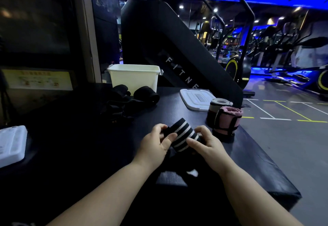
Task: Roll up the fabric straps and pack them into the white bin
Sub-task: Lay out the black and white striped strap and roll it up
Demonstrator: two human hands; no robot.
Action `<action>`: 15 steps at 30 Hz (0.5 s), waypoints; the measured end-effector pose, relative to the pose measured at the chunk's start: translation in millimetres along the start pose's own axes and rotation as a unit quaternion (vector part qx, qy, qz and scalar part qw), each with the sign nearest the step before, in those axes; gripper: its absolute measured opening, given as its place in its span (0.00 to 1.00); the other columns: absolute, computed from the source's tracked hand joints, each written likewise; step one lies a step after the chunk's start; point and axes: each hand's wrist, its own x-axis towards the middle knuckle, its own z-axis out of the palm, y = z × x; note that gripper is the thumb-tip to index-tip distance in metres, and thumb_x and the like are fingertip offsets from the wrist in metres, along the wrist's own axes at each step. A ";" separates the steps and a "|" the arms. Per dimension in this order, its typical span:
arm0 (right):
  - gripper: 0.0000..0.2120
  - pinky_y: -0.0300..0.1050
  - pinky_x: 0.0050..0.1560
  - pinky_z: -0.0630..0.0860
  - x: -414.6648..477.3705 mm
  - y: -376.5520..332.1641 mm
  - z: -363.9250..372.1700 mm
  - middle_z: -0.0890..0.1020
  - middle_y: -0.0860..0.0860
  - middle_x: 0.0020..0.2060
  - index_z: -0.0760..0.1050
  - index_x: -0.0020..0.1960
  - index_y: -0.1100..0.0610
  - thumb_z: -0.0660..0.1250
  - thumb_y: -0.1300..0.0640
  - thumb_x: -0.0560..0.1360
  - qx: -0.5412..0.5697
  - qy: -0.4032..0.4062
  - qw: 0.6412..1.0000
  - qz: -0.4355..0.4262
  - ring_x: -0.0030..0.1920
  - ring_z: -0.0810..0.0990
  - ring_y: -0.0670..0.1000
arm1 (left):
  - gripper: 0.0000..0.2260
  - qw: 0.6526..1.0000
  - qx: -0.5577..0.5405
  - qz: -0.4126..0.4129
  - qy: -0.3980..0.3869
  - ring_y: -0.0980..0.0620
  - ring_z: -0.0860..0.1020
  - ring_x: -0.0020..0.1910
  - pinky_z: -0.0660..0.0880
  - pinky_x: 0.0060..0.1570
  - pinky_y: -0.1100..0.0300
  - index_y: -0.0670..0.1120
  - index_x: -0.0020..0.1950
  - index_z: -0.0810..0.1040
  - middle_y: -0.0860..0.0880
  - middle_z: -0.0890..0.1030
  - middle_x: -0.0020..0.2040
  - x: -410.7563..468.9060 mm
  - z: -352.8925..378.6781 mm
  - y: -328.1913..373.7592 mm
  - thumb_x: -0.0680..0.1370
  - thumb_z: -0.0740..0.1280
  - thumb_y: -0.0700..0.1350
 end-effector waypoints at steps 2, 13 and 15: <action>0.17 0.58 0.48 0.78 0.5 -0.9 2.2 0.85 0.52 0.42 0.72 0.48 0.46 0.70 0.38 0.65 0.015 -0.011 1.000 -0.005 0.42 0.84 0.55 | 0.19 1.000 -0.027 0.007 0.000 0.57 0.78 0.51 0.70 0.50 0.69 0.49 0.67 0.70 0.51 0.80 0.57 3.0 0.3 3.3 0.78 0.67 0.51; 0.20 0.46 0.45 0.80 3.4 2.1 3.9 0.83 0.49 0.46 0.73 0.55 0.41 0.74 0.59 0.70 -0.045 0.011 0.998 -0.046 0.43 0.83 0.50 | 0.27 0.990 -0.085 0.032 -0.108 0.59 0.77 0.59 0.74 0.63 0.58 0.58 0.64 0.73 0.54 0.78 0.60 21.9 -5.3 0.7 0.67 0.77 0.52; 0.23 0.49 0.46 0.80 4.4 3.7 4.6 0.84 0.47 0.46 0.70 0.56 0.36 0.74 0.57 0.70 -0.061 0.003 0.997 -0.045 0.42 0.83 0.50 | 0.30 0.989 -0.092 0.030 -0.112 0.60 0.77 0.60 0.73 0.64 0.59 0.61 0.64 0.72 0.54 0.77 0.62 21.0 -3.2 -3.3 0.65 0.77 0.54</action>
